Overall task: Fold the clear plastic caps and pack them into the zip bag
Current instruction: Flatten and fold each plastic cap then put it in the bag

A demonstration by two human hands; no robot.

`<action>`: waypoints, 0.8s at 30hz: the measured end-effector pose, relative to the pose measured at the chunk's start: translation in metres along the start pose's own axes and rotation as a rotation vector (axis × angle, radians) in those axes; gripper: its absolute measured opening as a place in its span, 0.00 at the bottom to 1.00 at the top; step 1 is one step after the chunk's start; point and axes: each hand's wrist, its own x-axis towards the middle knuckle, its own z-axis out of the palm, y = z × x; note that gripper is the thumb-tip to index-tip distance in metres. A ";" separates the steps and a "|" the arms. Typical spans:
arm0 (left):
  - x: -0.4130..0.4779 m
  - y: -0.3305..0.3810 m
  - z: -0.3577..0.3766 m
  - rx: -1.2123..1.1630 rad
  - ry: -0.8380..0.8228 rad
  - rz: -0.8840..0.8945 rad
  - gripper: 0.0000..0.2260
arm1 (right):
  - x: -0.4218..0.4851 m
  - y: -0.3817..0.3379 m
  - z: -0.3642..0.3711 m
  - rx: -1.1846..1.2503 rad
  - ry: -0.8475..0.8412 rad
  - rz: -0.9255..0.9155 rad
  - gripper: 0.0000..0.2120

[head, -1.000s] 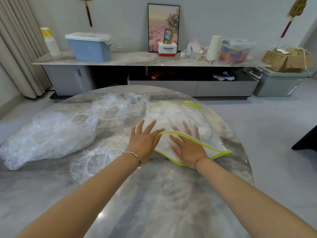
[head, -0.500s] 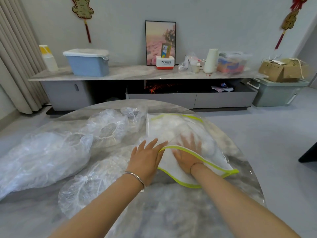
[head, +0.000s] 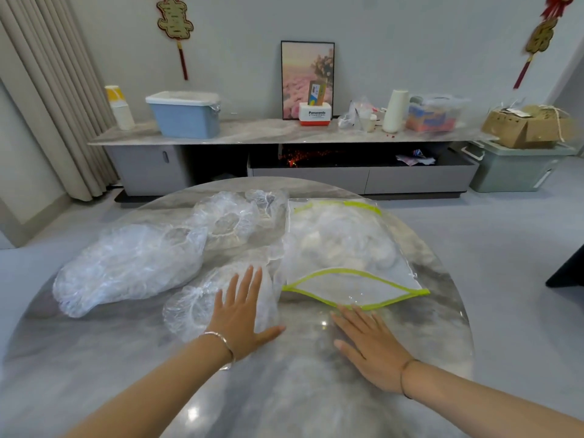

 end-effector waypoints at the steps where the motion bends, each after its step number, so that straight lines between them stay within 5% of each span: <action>1: -0.015 -0.006 0.005 0.022 -0.036 -0.036 0.54 | -0.006 -0.007 0.001 0.008 -0.023 -0.019 0.62; 4: -0.043 -0.025 0.023 0.058 -0.116 -0.118 0.56 | -0.012 -0.029 0.002 0.042 -0.035 -0.056 0.62; 6: -0.052 -0.032 0.025 0.092 -0.131 -0.108 0.47 | -0.014 -0.044 0.001 0.075 -0.014 -0.084 0.61; 9: -0.058 -0.038 0.018 0.037 -0.024 -0.052 0.31 | -0.018 -0.063 0.002 0.124 0.028 -0.132 0.58; 16: -0.068 -0.042 0.003 -0.120 0.091 -0.049 0.27 | -0.028 -0.090 0.000 0.164 0.083 -0.201 0.44; 22: -0.075 -0.044 -0.002 -0.337 0.302 0.048 0.10 | -0.031 -0.099 -0.007 0.168 0.209 -0.275 0.34; 24: -0.083 -0.036 -0.003 -0.370 0.274 0.160 0.09 | -0.031 -0.098 -0.009 0.152 0.243 -0.336 0.38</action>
